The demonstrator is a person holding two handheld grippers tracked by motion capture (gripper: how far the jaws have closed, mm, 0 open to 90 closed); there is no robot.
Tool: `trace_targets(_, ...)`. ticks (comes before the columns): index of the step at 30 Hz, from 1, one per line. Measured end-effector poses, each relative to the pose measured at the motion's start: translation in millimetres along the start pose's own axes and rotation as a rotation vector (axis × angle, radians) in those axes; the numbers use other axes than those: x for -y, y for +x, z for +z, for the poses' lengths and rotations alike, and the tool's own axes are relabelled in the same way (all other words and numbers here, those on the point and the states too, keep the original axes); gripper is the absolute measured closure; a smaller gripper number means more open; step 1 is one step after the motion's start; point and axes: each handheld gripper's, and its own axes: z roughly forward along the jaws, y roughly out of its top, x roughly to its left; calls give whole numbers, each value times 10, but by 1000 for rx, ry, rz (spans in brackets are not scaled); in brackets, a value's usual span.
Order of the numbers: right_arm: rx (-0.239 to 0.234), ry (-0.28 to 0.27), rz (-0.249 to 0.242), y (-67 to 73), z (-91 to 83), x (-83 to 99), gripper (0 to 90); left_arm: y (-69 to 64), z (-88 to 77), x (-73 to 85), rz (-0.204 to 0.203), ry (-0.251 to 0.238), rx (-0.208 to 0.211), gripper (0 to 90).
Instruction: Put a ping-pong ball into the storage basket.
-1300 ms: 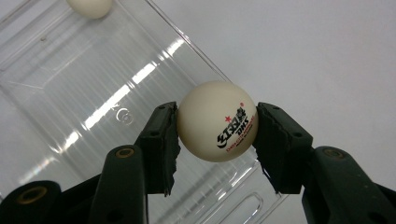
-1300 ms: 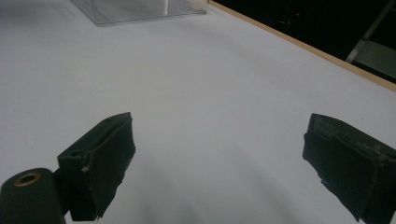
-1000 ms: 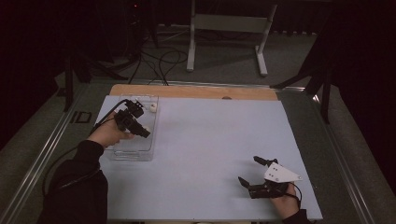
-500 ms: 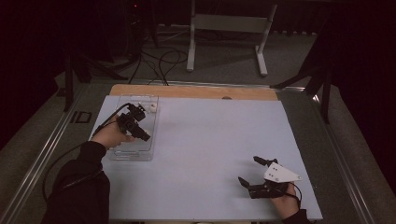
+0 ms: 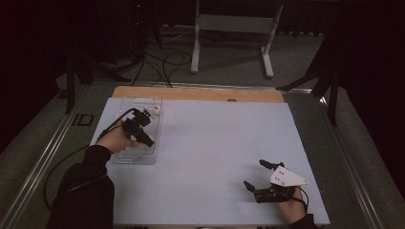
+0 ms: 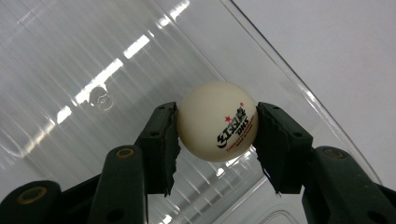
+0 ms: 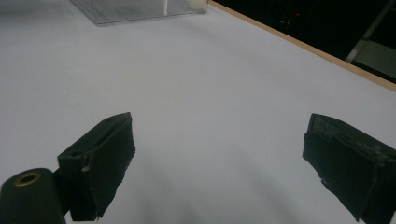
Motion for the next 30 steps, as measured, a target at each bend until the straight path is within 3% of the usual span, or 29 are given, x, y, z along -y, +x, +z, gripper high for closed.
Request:
trace_targets(12,3,1,-4,0,1,-2,90,18,-26,2,-23,-5,-15,500)
trace_targets(14,4,0,-4,-2,-1,-2,90,28,-45,12,-41,-3,-1,407)
trace_targets(16,5,0,-5,-2,0,-2,90,31,-57,15,-47,-9,2,399)
trace_targets(19,5,3,-7,4,4,-3,90,49,-113,38,-32,-25,37,254)
trace_targets(27,5,4,-6,5,6,-3,90,58,-229,61,-22,-62,37,134)
trace_targets(30,6,5,-9,4,6,-4,90,62,-302,69,-26,-84,52,11)
